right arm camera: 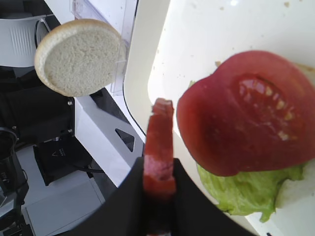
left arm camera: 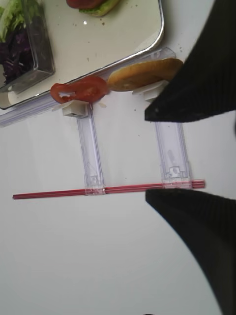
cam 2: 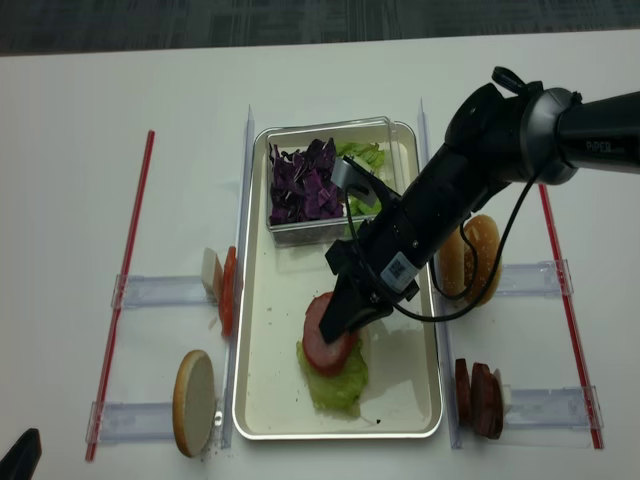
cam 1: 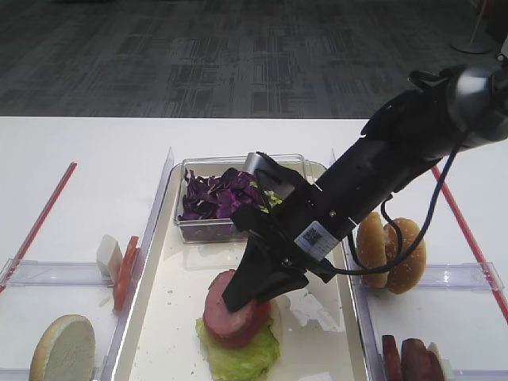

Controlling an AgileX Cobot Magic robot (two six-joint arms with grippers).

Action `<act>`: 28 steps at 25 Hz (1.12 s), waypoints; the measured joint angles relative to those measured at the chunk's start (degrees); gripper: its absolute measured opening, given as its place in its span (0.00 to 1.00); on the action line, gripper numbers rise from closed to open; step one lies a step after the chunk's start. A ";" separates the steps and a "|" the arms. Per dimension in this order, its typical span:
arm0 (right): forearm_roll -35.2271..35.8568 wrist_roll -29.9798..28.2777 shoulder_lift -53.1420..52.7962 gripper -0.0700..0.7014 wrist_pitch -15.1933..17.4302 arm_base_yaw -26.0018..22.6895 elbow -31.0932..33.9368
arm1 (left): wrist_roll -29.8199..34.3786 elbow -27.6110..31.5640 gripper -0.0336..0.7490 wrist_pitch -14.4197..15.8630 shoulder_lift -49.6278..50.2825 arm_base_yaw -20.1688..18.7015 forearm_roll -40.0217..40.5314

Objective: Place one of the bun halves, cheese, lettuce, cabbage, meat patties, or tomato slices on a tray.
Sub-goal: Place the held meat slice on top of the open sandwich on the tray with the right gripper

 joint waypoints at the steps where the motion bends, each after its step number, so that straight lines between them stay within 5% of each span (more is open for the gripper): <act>1: 0.00 0.00 0.14 0.24 0.00 0.00 0.00 | 0.00 0.00 0.42 0.00 0.00 0.00 0.00; 21: -1.08 0.27 3.23 0.25 -0.26 0.00 -0.09 | 0.00 0.00 0.42 0.00 -0.02 0.00 0.00; 28: -1.18 0.93 3.23 0.32 -0.26 0.00 -0.09 | 0.00 0.00 0.42 0.00 -0.02 0.00 0.00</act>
